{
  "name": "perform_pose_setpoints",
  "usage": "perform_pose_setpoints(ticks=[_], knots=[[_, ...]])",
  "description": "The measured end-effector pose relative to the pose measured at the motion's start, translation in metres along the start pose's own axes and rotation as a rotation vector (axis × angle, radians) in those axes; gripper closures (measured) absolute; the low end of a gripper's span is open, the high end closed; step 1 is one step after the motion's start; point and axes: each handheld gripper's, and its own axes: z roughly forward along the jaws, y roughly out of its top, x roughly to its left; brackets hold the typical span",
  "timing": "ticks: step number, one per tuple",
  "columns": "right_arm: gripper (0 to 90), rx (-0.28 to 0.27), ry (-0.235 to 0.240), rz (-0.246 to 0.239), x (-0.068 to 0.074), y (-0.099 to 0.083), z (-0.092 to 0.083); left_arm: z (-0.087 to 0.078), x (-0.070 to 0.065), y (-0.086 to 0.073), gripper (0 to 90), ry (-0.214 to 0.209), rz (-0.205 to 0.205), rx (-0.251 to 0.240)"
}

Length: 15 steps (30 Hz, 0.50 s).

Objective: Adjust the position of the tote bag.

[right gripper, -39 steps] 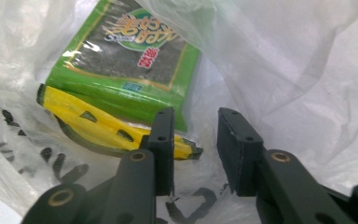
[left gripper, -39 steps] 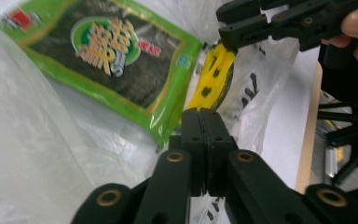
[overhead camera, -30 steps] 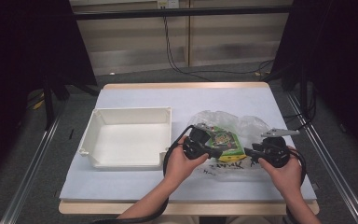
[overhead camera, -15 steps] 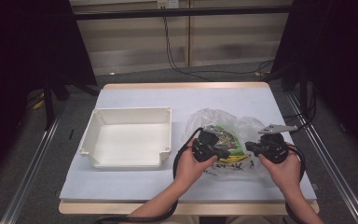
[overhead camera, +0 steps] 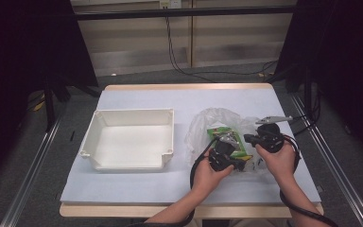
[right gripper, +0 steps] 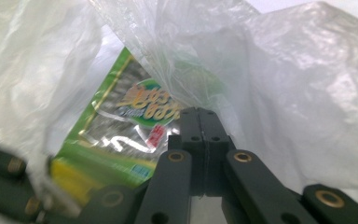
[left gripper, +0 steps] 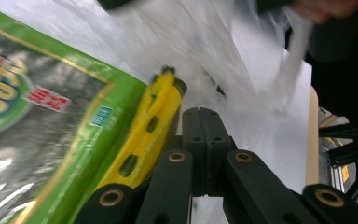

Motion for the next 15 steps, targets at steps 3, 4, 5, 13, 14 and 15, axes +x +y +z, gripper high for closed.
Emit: perform_pose_setpoints(ticks=[3,4,5,13,14,15], knots=[[89.4,0.010,-0.022,-0.003,-0.009,0.005,0.008,0.010,-0.002,-0.006,90.0,-0.020,-0.007,0.026],[89.4,0.007,-0.025,0.006,-0.011,0.007,0.011,0.011,-0.002,-0.007,90.0,-0.009,0.007,0.057],[89.5,0.012,-0.025,0.011,-0.015,0.008,0.013,0.012,-0.002,-0.008,90.0,-0.005,0.008,0.068],[89.1,0.036,-0.018,0.042,-0.031,0.017,0.037,0.015,0.001,-0.014,90.0,-0.054,0.001,0.078],[89.1,0.047,-0.029,0.042,-0.032,0.019,0.040,0.014,0.001,-0.015,90.0,-0.057,0.002,0.082],[89.1,0.054,-0.034,0.048,-0.034,0.020,0.044,0.013,0.001,-0.015,90.0,-0.052,0.005,0.092]])
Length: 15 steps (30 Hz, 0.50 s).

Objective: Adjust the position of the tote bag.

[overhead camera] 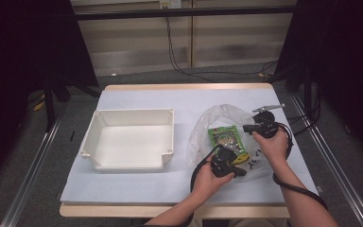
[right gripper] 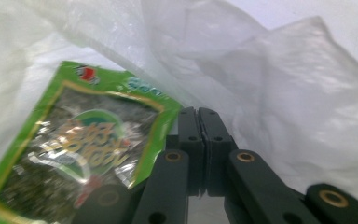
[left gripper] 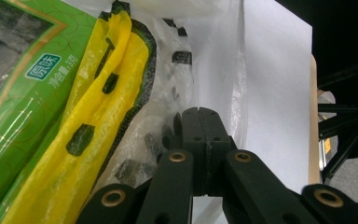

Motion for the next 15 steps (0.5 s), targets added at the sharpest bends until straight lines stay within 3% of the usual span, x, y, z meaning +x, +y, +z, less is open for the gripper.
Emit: perform_pose_setpoints(ticks=[5,12,15], knots=[[88.4,0.022,-0.007,-0.002,-0.005,0.006,0.017,0.000,0.000,0.000,90.0,-0.003,0.001,0.005],[87.7,0.038,-0.004,0.039,-0.015,0.008,0.039,0.000,0.001,-0.002,90.0,-0.016,-0.004,-0.017],[88.1,0.041,-0.010,0.030,-0.018,0.010,0.043,0.000,0.001,-0.002,90.0,-0.016,-0.003,-0.015]])
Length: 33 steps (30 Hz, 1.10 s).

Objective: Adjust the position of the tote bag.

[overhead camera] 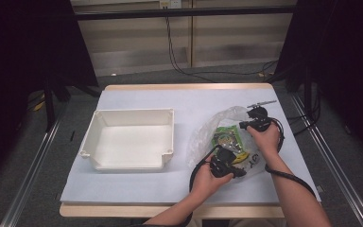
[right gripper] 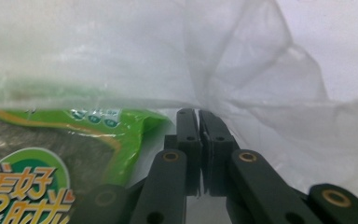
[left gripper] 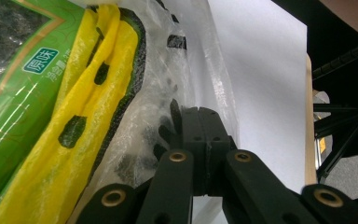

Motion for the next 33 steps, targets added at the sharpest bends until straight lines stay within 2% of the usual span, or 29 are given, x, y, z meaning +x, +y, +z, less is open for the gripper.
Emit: perform_pose_setpoints(ticks=[3,6,8,10,13,14,16,18,23,30,33], knots=[[88.0,-0.005,0.002,0.019,-0.002,0.000,0.004,-0.001,0.000,0.000,90.0,0.004,0.005,0.012],[88.0,-0.002,0.006,0.014,-0.002,0.001,0.009,0.000,0.000,-0.001,90.0,-0.007,-0.005,-0.007],[88.2,-0.002,0.005,0.009,-0.002,0.001,0.011,-0.001,0.000,0.000,90.0,0.014,-0.007,0.007],[88.3,-0.002,0.000,-0.004,-0.001,0.001,0.014,-0.001,0.000,-0.001,90.0,0.014,-0.007,0.008],[88.0,-0.007,0.014,0.009,-0.003,0.001,0.014,-0.001,0.001,-0.001,90.0,-0.013,-0.026,0.001],[87.5,-0.005,0.017,0.015,-0.003,0.001,0.014,-0.003,0.001,0.000,90.0,-0.009,-0.023,0.019],[86.4,0.002,0.012,0.005,-0.002,0.000,0.011,-0.006,0.002,0.000,90.0,-0.010,-0.038,0.015],[86.3,-0.005,0.019,-0.006,0.000,0.000,0.007,-0.012,0.003,0.001,90.0,-0.017,-0.054,-0.006],[86.0,-0.006,0.024,-0.015,0.003,0.000,-0.002,-0.030,0.001,0.012,90.0,-0.018,-0.058,-0.040],[84.7,-0.014,0.015,-0.037,0.009,0.000,-0.014,-0.051,-0.006,0.028,90.0,0.020,-0.035,-0.067],[84.1,-0.019,0.012,-0.034,0.009,-0.002,-0.018,-0.060,-0.003,0.036,90.0,0.044,-0.031,-0.068]])
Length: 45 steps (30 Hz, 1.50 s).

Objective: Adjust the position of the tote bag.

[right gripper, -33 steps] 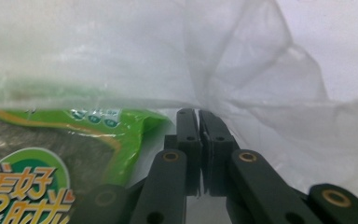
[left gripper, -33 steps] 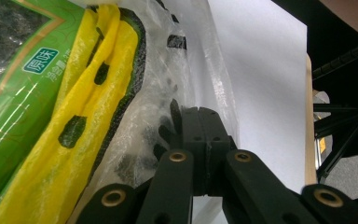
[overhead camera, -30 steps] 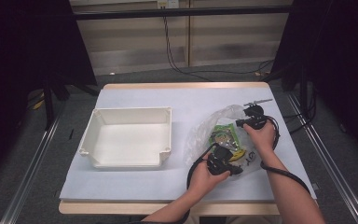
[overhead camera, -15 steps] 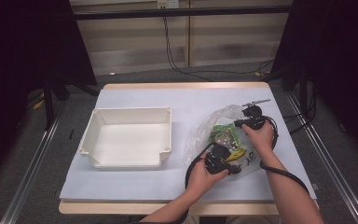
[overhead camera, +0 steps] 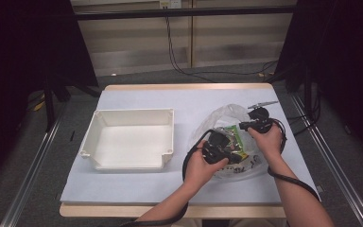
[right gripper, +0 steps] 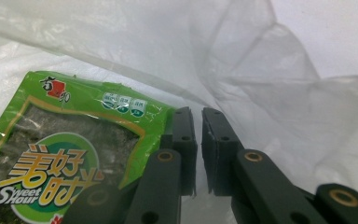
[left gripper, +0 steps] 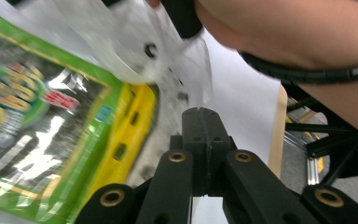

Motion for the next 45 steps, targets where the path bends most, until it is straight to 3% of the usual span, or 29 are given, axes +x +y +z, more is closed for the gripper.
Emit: perform_pose_setpoints(ticks=[6,10,16,22,24,26,29,33,34,40,45], knots=[[81.2,-0.007,0.012,0.022,0.002,-0.003,-0.005,-0.008,0.012,0.005,90.0,0.051,-0.002,-0.011],[74.6,-0.007,0.046,0.017,0.008,-0.004,-0.007,-0.013,0.025,0.003,90.0,0.083,-0.021,-0.003],[62.7,0.020,0.084,0.048,0.011,-0.004,-0.002,-0.014,0.032,-0.001,90.0,0.096,-0.032,-0.003],[59.3,0.065,0.128,0.074,0.011,-0.007,0.010,-0.016,0.038,-0.005,90.0,0.110,-0.047,-0.013],[60.5,0.067,0.140,0.083,0.012,-0.007,0.012,-0.016,0.039,-0.005,90.0,0.116,-0.048,-0.010],[73.0,0.077,0.149,0.096,0.013,-0.007,0.014,-0.017,0.043,-0.007,90.0,0.118,-0.058,-0.018],[83.4,0.066,0.168,0.107,0.013,-0.006,0.013,-0.018,0.044,-0.007,90.0,0.123,-0.062,-0.023],[86.0,0.035,0.181,0.108,0.015,-0.008,0.012,-0.020,0.046,-0.006,90.0,0.129,-0.067,-0.035],[86.4,0.006,0.189,0.097,0.016,-0.008,0.007,-0.020,0.047,-0.006,90.0,0.121,-0.073,-0.045],[87.0,-0.044,0.204,0.064,0.018,-0.007,-0.010,-0.027,0.049,-0.003,90.0,0.149,-0.081,-0.065],[87.5,-0.074,0.224,0.060,0.015,-0.009,-0.022,-0.027,0.049,0.001,90.0,0.177,-0.063,-0.038]])
